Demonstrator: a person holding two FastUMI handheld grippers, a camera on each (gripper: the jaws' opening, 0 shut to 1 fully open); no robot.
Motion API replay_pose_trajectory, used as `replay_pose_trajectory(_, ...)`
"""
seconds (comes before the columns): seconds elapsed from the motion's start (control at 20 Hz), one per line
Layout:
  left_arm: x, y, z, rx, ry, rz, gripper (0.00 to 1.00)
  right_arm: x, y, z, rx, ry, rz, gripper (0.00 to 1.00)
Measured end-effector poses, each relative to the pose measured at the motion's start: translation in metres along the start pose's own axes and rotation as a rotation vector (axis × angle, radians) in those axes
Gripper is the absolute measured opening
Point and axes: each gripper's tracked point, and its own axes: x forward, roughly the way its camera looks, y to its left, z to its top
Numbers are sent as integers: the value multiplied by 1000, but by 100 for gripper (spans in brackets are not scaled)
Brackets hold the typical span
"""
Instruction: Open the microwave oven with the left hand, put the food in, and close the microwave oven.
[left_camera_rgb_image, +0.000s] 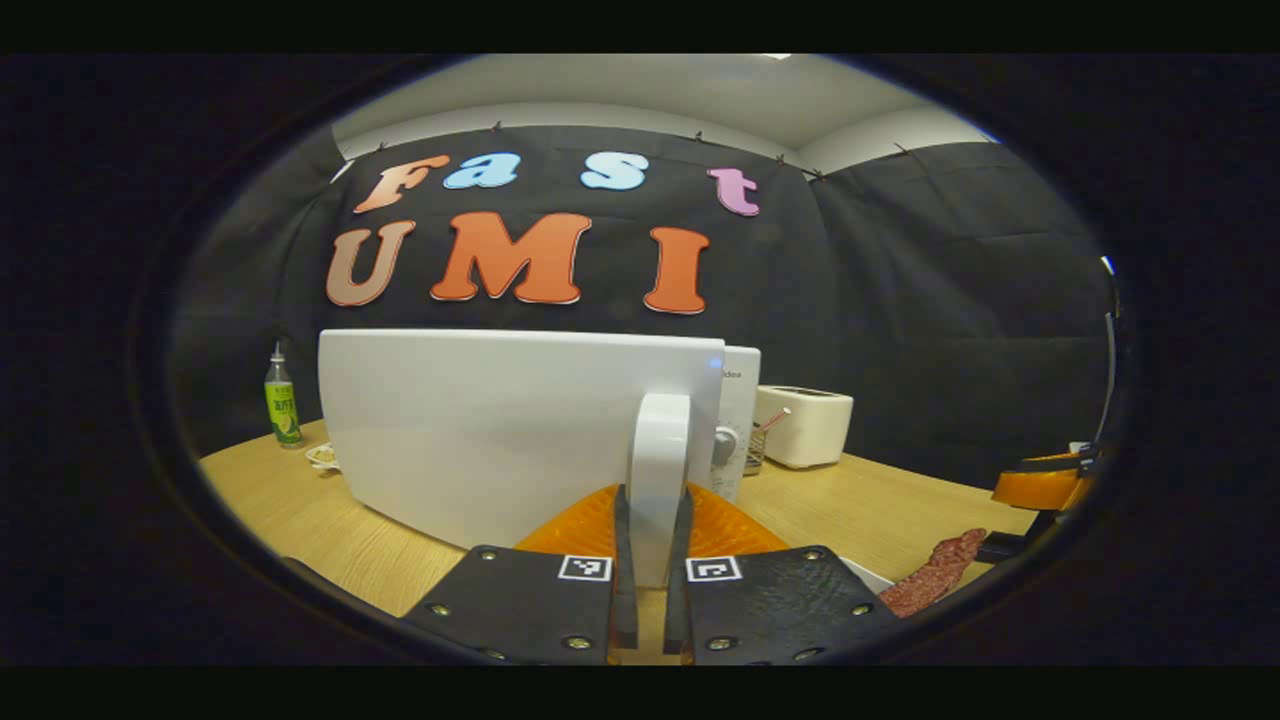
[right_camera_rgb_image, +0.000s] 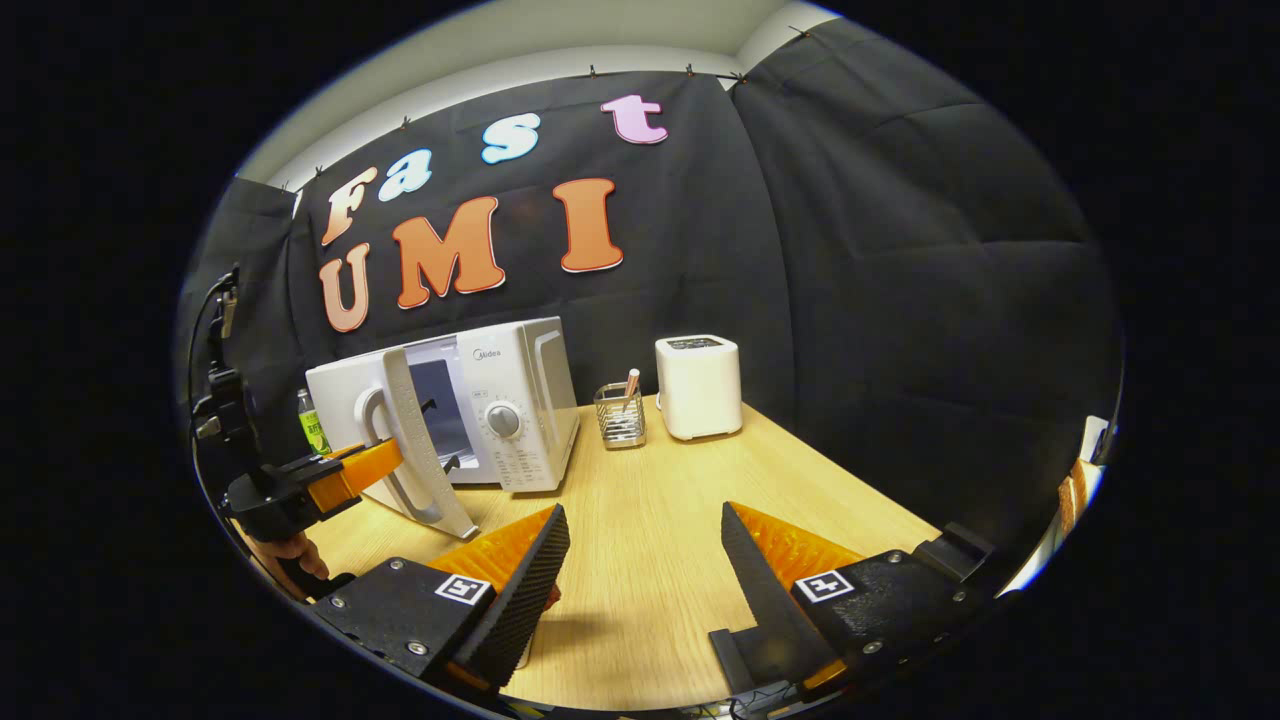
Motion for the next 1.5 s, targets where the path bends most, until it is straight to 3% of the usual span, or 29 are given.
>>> replay_pose_trajectory(0.15,-30,9,0,35,-28,-28,12,-4,7,-5,-2,14,4,95)
replay_pose_trajectory(0.2,-41,14,-1,43,-28,-30,6,-6,8,-6,-6,16,4,95)
replay_pose_trajectory(0.25,-54,19,1,41,-30,-27,12,-9,9,-6,-11,17,5,95)
replay_pose_trajectory(0.35,-74,33,2,33,-28,-17,12,-13,12,-7,-18,16,4,95)
replay_pose_trajectory(0.4,-85,38,1,34,-26,-9,6,-14,12,-5,-20,15,1,95)
replay_pose_trajectory(0.45,-96,45,3,38,-30,0,12,-16,12,-6,-20,15,-1,95)
replay_pose_trajectory(0.9,-182,133,7,56,-43,128,12,-20,23,-18,-19,40,-31,95)
replay_pose_trajectory(1.25,-219,216,8,63,-29,252,11,-9,43,-27,-50,82,-25,95)
replay_pose_trajectory(1.5,-228,244,12,62,-35,194,10,-2,47,-34,-37,123,-34,96)
